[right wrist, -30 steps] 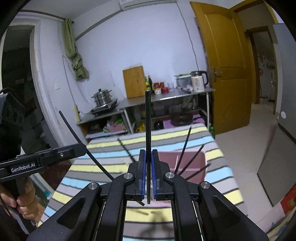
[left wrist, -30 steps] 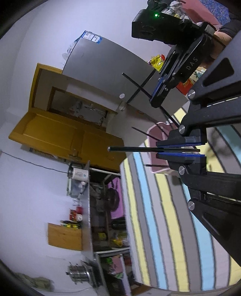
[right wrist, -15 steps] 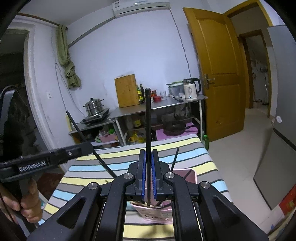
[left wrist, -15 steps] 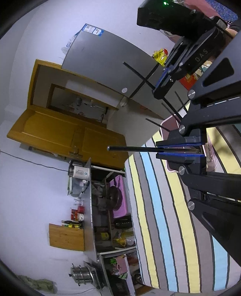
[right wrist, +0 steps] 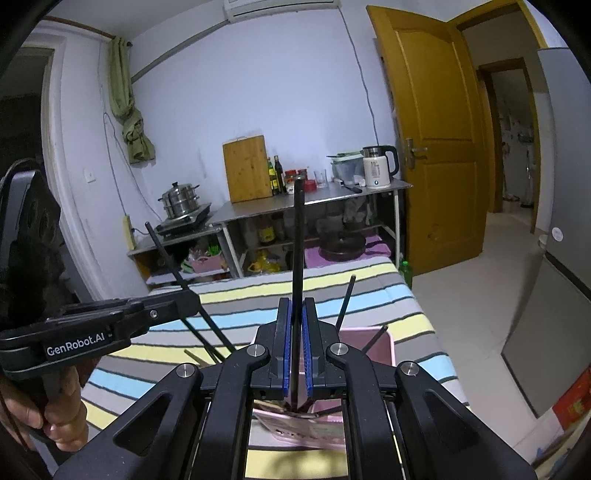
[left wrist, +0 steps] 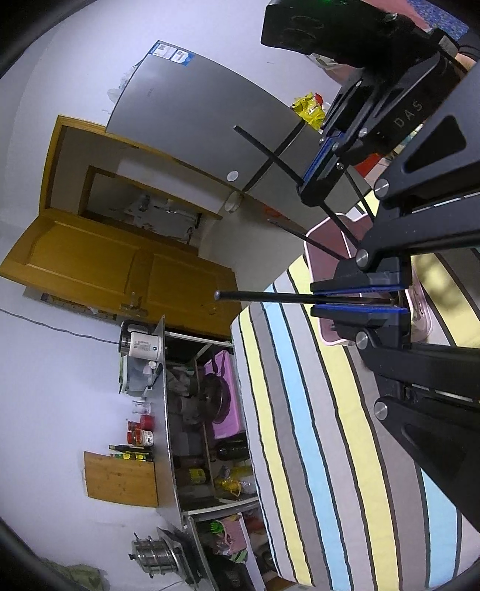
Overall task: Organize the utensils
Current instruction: 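Lower both chopsticks into the pink holder and open both tools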
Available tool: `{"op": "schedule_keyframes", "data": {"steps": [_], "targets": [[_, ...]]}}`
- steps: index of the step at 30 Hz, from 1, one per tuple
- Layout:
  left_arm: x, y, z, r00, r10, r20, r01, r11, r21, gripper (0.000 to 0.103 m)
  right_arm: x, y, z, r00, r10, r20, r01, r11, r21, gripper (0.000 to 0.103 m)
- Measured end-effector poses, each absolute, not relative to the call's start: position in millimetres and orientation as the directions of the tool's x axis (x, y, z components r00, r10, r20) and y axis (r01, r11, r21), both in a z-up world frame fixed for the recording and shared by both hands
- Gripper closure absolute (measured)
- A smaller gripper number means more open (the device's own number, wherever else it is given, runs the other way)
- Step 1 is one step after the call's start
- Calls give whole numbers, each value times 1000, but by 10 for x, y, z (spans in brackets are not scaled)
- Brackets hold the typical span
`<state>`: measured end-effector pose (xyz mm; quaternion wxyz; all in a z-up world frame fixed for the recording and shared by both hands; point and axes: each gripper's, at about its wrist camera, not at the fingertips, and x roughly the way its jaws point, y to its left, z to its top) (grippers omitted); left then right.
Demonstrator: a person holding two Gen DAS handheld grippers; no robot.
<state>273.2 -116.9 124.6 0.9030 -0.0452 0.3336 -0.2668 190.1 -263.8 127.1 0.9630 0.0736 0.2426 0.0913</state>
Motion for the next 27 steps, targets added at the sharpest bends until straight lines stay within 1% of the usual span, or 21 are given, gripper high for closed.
{"op": "schedule_keyframes", "data": {"steps": [5,8,15,18,23,25,26,27], "targets": [[2776,-1194,1156,627,-509,-590,450,855,-258,98,1882,-2615,1201,860,213,-463,-143,973,182,98],[2773,-1216,1079,617,-504,-605,450,856,-254,98,1899,-2573,1143,849,211,-484,-144,975,172,98],[2857,-1293,745,565,-480,-671,434,864,-254,98,1972,-2569,893,813,205,-544,-133,977,168,98],[2876,-1298,691,567,-484,-667,437,863,-254,98,2024,-2608,771,793,207,-573,-123,976,182,98],[2868,-1321,678,563,-478,-674,444,863,-242,98,2029,-2635,735,778,216,-589,-122,973,196,97],[2833,-1331,697,566,-472,-676,443,865,-234,97,2014,-2642,750,773,222,-594,-129,972,195,97],[2815,-1336,723,570,-474,-671,444,865,-234,93,1992,-2648,772,776,219,-591,-131,973,189,96],[2785,-1324,752,574,-481,-663,448,862,-237,89,1979,-2647,804,782,215,-586,-131,974,184,93]]}}
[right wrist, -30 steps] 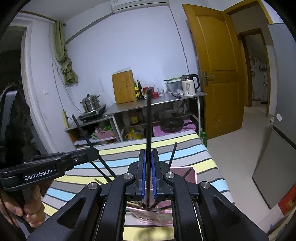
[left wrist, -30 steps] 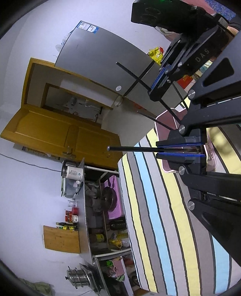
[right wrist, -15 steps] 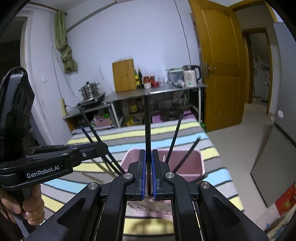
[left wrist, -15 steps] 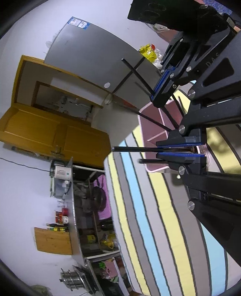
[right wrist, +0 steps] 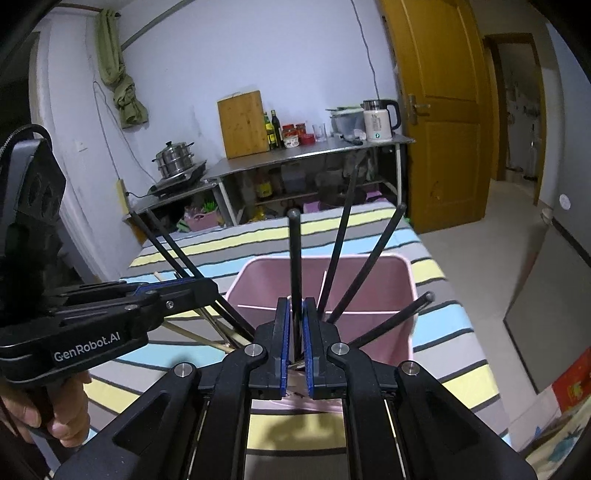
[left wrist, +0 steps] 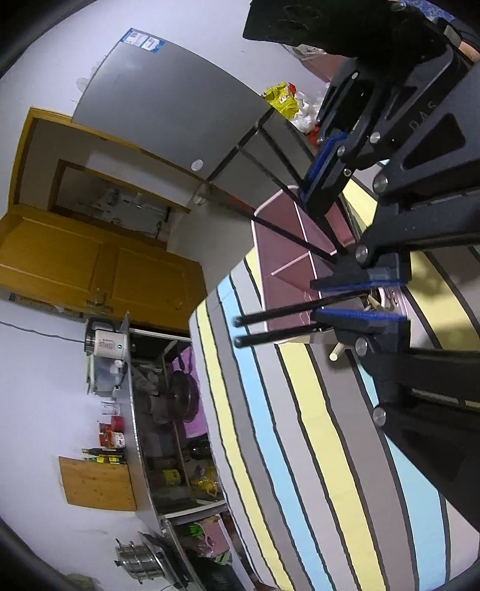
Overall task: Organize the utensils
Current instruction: 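Lower both chopsticks into the pink holder and open both tools, then withdraw both open tools up and away from the pink holder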
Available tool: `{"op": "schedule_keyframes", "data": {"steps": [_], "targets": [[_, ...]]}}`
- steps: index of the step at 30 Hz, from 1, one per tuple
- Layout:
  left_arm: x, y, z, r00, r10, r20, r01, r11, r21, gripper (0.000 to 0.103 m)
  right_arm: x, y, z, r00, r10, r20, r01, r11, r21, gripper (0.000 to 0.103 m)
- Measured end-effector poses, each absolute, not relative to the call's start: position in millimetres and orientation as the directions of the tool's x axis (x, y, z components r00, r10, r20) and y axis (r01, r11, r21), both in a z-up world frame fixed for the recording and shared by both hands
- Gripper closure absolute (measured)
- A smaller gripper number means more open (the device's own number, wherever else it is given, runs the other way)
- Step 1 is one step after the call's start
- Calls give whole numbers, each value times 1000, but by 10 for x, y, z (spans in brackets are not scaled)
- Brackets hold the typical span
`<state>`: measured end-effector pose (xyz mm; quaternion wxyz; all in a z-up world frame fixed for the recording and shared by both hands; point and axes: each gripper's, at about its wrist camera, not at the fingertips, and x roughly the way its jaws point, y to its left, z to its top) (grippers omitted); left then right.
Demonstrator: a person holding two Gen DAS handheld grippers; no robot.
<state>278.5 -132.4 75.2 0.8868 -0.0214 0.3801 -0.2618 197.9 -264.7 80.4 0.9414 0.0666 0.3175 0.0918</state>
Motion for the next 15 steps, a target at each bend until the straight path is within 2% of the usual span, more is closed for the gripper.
{"op": "schedule_keyframes", "data": {"steps": [1,5,9,15], "targets": [[2763,-1309,780,578,-486,-656,451,860,-240,88,1955,-2641,840,788,212,-578,-131,975,179,90],[2611,-1220,901,606,-489,-627,454,860,-232,81,1839,-2648,973,808,201,-554,-128,977,168,87],[2419,-1113,990,632,-489,-601,453,862,-226,79,1672,-2663,1078,826,199,-528,-129,978,165,82],[2149,-1031,1053,665,-477,-575,446,871,-207,78,1465,-2710,1157,840,200,-504,-123,976,182,81]]}}
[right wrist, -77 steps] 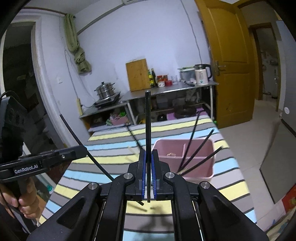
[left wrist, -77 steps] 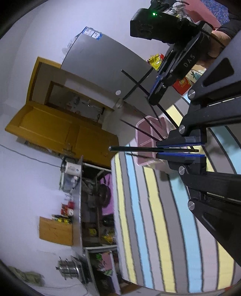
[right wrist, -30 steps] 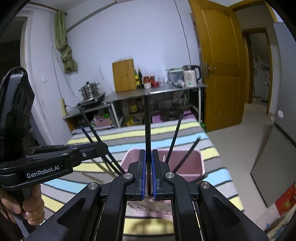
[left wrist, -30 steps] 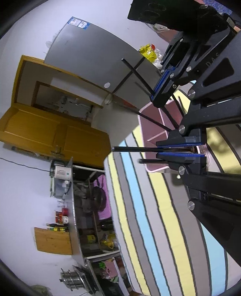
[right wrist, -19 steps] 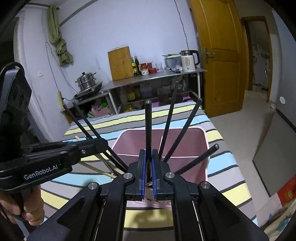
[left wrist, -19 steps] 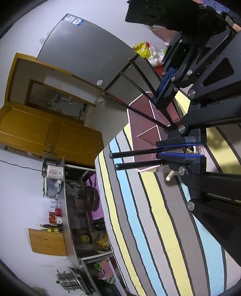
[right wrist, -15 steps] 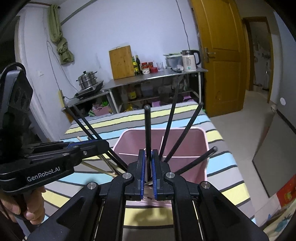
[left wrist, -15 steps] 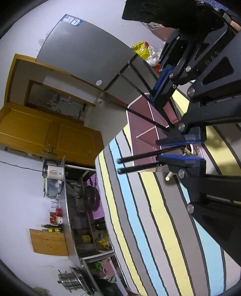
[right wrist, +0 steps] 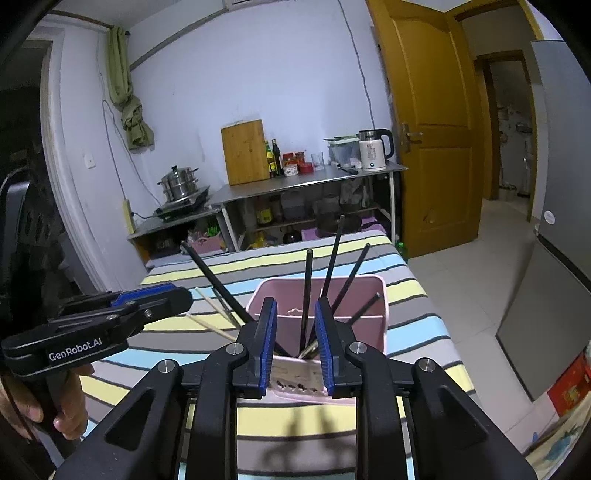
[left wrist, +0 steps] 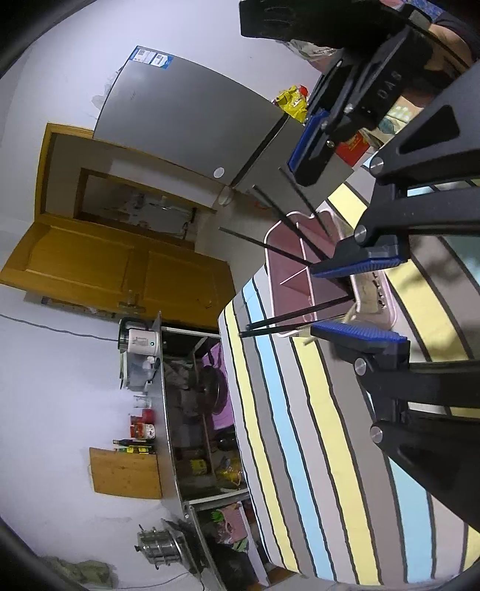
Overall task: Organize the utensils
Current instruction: 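Withdraw both open tools up and away from the pink holder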
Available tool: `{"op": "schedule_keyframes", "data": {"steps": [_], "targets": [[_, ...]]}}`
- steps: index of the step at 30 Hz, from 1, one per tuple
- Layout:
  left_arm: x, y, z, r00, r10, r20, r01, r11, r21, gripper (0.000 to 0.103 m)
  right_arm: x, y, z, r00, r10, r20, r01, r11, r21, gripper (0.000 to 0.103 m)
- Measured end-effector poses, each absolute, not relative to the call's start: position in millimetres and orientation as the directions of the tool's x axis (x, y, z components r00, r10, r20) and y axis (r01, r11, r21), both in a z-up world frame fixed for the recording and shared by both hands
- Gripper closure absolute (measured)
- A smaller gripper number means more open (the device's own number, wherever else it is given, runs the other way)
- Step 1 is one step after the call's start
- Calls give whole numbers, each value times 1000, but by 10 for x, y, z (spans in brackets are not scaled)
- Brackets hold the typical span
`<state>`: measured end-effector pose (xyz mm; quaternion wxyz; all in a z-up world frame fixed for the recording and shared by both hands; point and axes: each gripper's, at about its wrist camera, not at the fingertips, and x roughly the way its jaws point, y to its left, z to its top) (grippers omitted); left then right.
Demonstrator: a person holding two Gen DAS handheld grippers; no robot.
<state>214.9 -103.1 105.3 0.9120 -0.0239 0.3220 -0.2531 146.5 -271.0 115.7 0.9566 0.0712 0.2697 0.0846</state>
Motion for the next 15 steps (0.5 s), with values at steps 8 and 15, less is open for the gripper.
{"op": "schedule_keyframes", "data": {"steps": [8,15], "targets": [[1797,-970,970,701,-457,-548,438,882,-175,76,1221,-2703,1119,843,191,-503,-118,978,174,81],[1518,-951,824,725,-453,-518,440,884,-158,76,1036,-2632,1032,843,177,-508,-122,983,140,81]]}}
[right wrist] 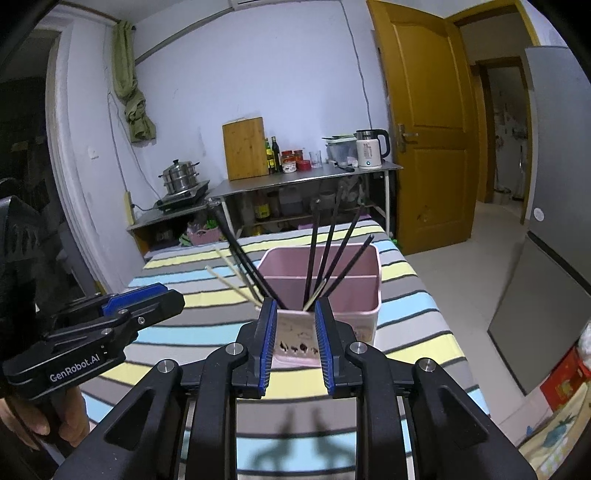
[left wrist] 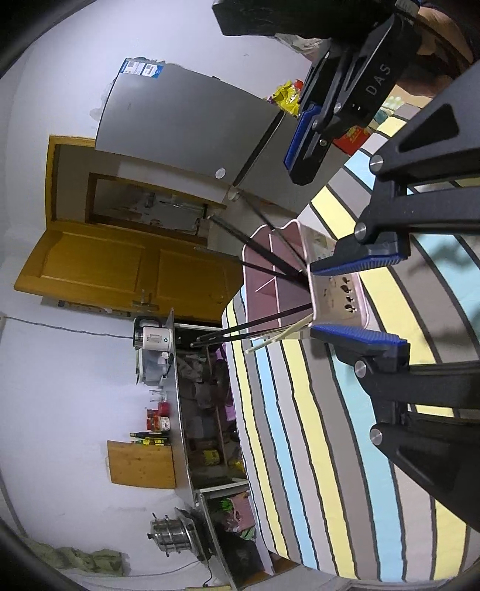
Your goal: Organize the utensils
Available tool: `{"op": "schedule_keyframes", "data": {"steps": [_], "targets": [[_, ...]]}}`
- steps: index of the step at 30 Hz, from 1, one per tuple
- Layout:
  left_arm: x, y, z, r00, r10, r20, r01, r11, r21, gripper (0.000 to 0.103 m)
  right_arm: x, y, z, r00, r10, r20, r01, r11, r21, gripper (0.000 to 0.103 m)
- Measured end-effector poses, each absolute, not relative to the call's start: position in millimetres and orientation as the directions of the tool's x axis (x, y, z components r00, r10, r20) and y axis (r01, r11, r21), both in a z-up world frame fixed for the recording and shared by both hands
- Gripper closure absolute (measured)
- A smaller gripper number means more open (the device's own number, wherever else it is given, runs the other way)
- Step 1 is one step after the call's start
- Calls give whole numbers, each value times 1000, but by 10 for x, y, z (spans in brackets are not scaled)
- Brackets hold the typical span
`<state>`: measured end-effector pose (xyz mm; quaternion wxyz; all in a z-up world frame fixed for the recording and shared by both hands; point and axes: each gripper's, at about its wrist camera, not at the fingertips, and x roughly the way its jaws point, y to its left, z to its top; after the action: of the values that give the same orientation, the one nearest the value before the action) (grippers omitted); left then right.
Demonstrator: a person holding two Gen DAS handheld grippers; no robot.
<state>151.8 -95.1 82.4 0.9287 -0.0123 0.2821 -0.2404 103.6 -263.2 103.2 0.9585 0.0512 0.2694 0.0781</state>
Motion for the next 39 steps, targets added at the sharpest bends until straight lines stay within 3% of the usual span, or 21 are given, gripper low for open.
{"op": "schedule_keyframes", "data": {"steps": [10,39], "targets": [[1265,-893,698,759,-444,-477,424,892,-155,76,807,-2573,903,848,170,-502,-122,984,127,81],[1158,-919,605,761,-432,-483,423,896,-134,76,690,-2535,835,838,177,-515,-130,983,126,81]]}}
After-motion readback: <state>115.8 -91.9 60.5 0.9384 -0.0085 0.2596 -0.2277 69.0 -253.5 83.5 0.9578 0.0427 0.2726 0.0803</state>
